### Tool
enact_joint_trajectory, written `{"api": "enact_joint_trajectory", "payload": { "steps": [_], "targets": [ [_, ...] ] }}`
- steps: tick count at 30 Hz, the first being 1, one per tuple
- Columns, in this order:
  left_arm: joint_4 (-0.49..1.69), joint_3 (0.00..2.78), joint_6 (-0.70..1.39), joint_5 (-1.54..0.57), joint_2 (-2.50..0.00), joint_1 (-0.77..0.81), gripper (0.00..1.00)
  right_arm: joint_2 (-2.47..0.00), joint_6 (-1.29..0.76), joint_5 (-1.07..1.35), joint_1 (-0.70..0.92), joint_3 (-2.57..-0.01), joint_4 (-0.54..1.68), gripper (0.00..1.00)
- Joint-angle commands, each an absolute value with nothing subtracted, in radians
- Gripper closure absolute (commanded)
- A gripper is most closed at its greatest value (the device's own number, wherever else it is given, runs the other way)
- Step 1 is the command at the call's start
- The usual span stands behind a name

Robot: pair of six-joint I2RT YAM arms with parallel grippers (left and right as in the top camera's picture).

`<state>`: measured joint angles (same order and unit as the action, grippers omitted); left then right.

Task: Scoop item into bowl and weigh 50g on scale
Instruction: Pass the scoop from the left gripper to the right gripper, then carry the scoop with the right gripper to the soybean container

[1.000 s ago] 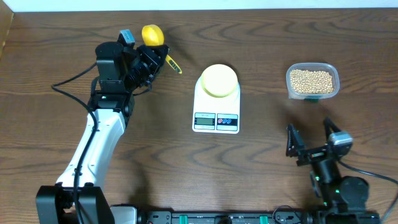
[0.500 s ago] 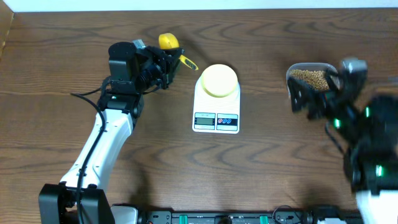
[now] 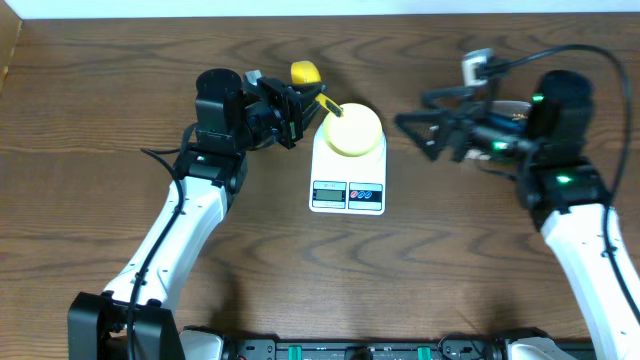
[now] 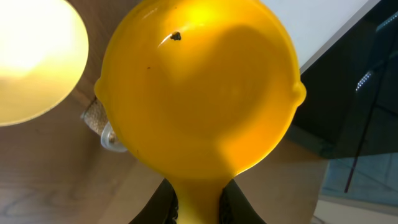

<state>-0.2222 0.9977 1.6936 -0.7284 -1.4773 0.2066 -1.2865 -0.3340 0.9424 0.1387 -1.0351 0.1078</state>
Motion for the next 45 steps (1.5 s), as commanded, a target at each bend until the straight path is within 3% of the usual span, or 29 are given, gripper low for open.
{"api": "enact_joint_trajectory", "payload": {
  "steps": [1,9,16,19,21,25,30,36,38,42,45],
  "targets": [
    [-0.226,1.023,1.726,-0.740,-1.462,0.228,0.92,-1.290,-0.371,0.776,0.248,-1.058,0.105,0.05],
    [-0.226,1.023,1.726,-0.741,-1.463,0.278,0.92,-1.297,-0.369,0.326,0.472,-1.058,0.098,0.04],
    [-0.226,1.023,1.726,-0.741,-1.463,0.310,0.92,-1.323,-0.351,0.129,0.564,-1.058,0.096,0.16],
    [-0.226,1.023,1.725,-0.741,-1.463,0.325,0.92,-1.339,-0.350,0.118,0.574,-1.058,0.093,0.33],
    [-0.226,1.023,1.722,-0.741,-1.463,0.329,0.92,-1.342,-0.351,0.094,0.574,-1.058,0.093,0.54],
    [-0.227,1.023,1.722,-0.745,-1.463,0.329,0.92,-1.342,-0.351,0.047,0.574,-1.058,0.079,0.82],
    [-0.227,1.023,1.722,-0.749,-1.463,0.329,0.92,-1.342,-0.351,0.047,0.578,-1.058,0.083,0.96],
    [-0.227,1.023,1.722,-0.749,-1.463,0.329,0.92,-1.342,-0.351,0.070,0.578,-1.058,0.082,0.94],
    [-0.227,1.023,1.712,-0.749,-1.463,0.329,0.92,-1.342,-0.351,0.065,0.578,-1.058,0.081,0.99],
    [-0.227,1.023,1.688,-0.748,-1.463,0.329,0.92,-1.342,-0.351,0.051,0.573,-1.058,0.070,0.99],
    [-0.227,1.023,1.572,-0.720,-1.463,0.329,0.78,-1.341,-0.352,0.052,0.554,-1.063,0.073,0.99]
  ]
}}
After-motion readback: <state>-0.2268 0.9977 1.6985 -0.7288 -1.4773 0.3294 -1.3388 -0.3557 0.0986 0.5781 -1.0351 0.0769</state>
